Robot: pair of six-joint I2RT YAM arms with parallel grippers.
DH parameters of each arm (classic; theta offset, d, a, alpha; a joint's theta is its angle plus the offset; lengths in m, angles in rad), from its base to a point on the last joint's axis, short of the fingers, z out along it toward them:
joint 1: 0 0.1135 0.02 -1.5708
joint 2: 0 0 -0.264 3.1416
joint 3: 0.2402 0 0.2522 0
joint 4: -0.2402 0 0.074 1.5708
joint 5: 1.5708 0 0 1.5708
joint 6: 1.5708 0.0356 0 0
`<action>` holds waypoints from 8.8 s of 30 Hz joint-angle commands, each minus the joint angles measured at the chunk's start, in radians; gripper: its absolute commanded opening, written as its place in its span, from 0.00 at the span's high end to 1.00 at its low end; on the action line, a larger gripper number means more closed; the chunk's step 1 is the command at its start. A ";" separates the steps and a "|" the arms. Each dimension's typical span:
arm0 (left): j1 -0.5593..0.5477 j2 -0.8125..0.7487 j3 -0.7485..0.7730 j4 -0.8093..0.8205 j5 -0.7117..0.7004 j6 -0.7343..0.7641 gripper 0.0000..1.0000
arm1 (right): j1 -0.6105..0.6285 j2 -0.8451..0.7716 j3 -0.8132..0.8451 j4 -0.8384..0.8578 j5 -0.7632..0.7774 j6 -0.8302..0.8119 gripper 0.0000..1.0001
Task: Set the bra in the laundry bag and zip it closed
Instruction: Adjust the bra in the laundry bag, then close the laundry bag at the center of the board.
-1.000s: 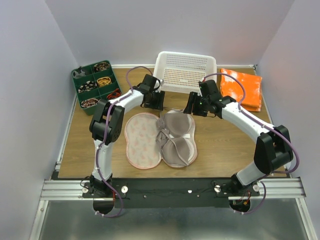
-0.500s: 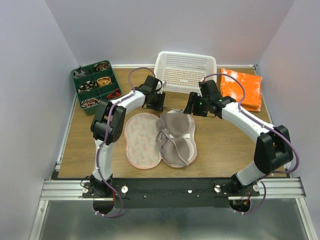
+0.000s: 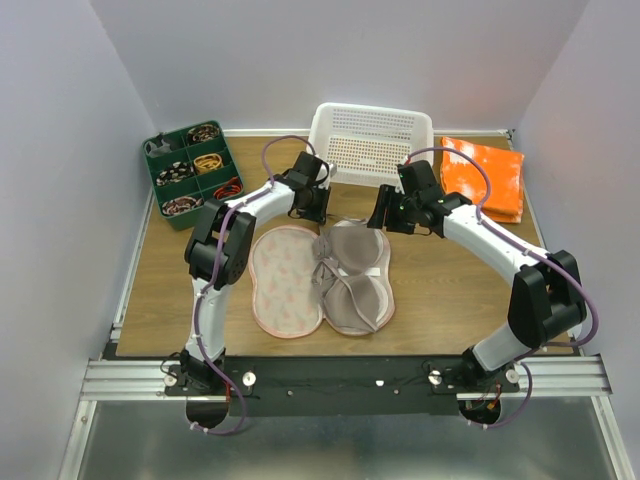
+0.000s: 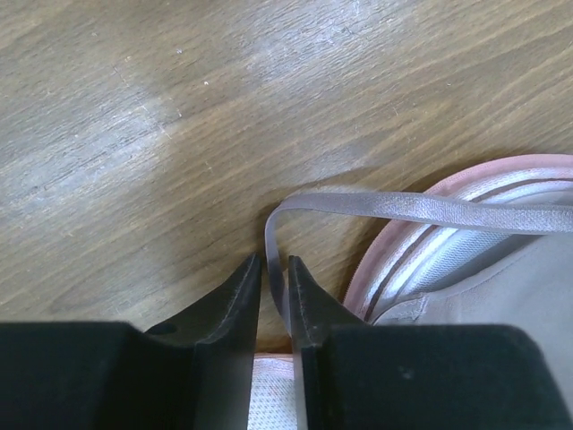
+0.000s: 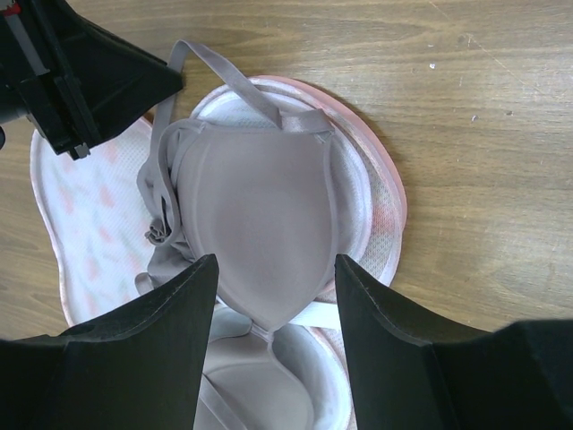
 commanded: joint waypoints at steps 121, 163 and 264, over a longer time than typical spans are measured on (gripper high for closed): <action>-0.178 -0.971 -0.533 -0.197 -0.427 -0.262 0.10 | 0.266 -0.111 -0.440 0.601 -0.551 0.467 0.36; -0.165 -0.913 -0.519 -0.157 -0.375 -0.241 0.13 | 0.267 -0.141 -0.257 0.163 -0.188 0.187 0.34; 0.176 -0.815 -0.832 -0.228 -0.279 -0.381 0.25 | 0.063 -0.237 -0.170 -0.095 0.119 0.116 0.34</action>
